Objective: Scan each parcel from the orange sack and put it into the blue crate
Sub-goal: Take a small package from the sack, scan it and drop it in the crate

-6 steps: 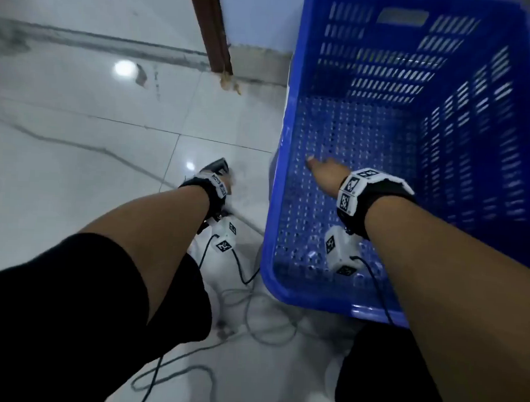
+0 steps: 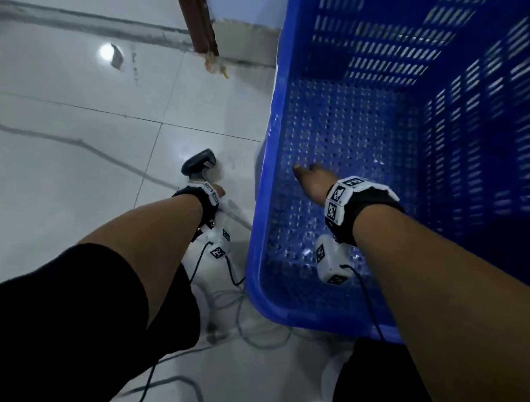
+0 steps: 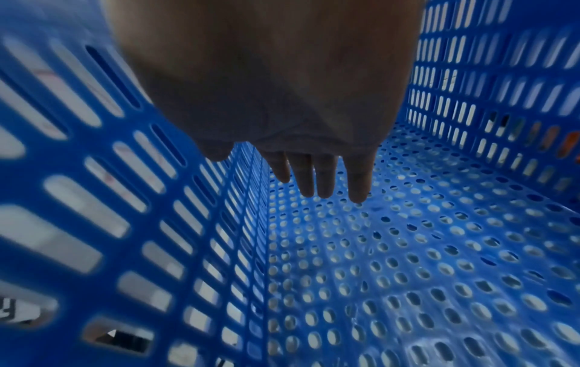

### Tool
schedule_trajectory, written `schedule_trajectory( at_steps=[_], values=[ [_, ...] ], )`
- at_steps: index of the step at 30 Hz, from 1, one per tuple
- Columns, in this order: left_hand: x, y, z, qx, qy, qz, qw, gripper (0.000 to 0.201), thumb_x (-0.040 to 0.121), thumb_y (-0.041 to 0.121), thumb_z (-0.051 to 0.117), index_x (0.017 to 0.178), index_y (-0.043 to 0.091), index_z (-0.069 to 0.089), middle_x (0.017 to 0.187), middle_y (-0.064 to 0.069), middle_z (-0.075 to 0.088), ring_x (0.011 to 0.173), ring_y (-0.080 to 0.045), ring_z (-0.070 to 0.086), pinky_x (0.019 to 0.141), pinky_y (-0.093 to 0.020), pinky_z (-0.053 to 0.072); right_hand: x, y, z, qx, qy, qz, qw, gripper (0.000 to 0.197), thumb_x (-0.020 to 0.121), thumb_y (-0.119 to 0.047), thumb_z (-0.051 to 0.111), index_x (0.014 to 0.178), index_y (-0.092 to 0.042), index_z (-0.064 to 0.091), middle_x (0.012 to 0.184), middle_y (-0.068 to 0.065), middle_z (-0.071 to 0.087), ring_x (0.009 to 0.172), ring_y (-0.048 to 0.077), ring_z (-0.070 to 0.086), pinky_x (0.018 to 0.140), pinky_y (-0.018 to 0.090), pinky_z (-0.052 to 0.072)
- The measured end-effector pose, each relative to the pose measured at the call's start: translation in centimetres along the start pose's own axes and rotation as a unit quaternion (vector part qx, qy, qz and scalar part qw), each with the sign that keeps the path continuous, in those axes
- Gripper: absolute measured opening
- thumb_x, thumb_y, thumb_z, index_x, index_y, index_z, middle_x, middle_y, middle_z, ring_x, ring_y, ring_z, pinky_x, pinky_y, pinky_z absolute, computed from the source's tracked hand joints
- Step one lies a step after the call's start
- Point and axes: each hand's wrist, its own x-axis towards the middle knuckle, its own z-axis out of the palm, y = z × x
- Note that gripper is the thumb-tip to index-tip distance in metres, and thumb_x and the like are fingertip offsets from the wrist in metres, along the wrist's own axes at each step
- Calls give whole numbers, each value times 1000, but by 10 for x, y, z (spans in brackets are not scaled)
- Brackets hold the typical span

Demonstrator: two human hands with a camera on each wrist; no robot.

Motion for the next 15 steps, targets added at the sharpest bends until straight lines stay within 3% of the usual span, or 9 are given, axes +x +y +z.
schedule_trajectory(
  at_steps=[1, 2, 4, 6, 8, 11, 13, 15],
  values=[
    [7, -6, 9, 2, 11, -32, 999, 51, 105, 30, 50, 152, 9, 45, 157, -18, 43, 143, -37, 43, 103, -33, 41, 4, 3, 3, -4, 0, 4, 1000, 72, 104, -57, 25, 160, -13, 14, 163, 15, 23, 142, 37, 37, 110, 43, 35],
    [14, -13, 17, 69, 16, -20, 997, 44, 104, 27, 50, 143, 7, 54, 147, -17, 54, 133, -36, 53, 96, -32, 44, 3, 4, 3, -8, -12, 11, 1000, 70, 105, -55, 25, 160, -14, 14, 164, 14, 21, 143, 36, 35, 112, 42, 34],
    [20, -16, 20, 23, 53, -40, 998, 24, 100, 19, 52, 114, 7, 67, 115, -15, 68, 102, -34, 65, 81, -37, 52, 2, 8, 2, -24, -28, 21, 999, 60, 109, -45, 25, 159, -15, 13, 165, 11, 16, 145, 34, 32, 115, 41, 33],
    [7, -15, 12, -154, 60, -92, 982, 17, 91, 15, 61, 87, -1, 64, 85, -20, 69, 72, -32, 62, 60, -34, 46, 6, 15, 3, -75, -40, 26, 996, 56, 110, -36, 30, 159, -17, 13, 166, 9, 15, 144, 35, 34, 115, 45, 35],
    [-9, -14, -3, -280, 79, -121, 949, 22, 87, 18, 67, 85, -4, 66, 79, -20, 72, 67, -32, 67, 56, -31, 48, 16, 22, -4, -149, -51, 28, 987, 64, 101, -37, 50, 157, -25, 22, 163, 8, 27, 135, 38, 45, 106, 55, 43],
    [-46, 0, -50, -417, 95, -74, 901, 18, 89, 12, 71, 95, -4, 66, 89, -22, 76, 63, -25, 76, 71, -39, 63, 26, 23, -25, -204, -56, 1, 977, 62, 92, -34, 63, 149, -25, 41, 155, 5, 40, 128, 36, 52, 100, 56, 48],
    [-74, 14, -94, -437, 152, -47, 885, 14, 87, 7, 72, 89, -4, 64, 83, -19, 73, 51, -16, 72, 60, -29, 61, 18, 10, -51, -223, -19, -8, 975, 62, 88, -40, 66, 146, -27, 45, 151, 5, 46, 121, 37, 56, 96, 55, 50],
    [-113, 29, -143, -431, 190, -7, 882, 17, 83, 10, 76, 79, 3, 62, 73, -9, 67, 55, -15, 69, 55, -27, 58, 1, -3, -82, -230, 21, -15, 973, 64, 82, -46, 68, 141, -30, 50, 145, 5, 53, 112, 37, 61, 89, 55, 53]
  ],
)
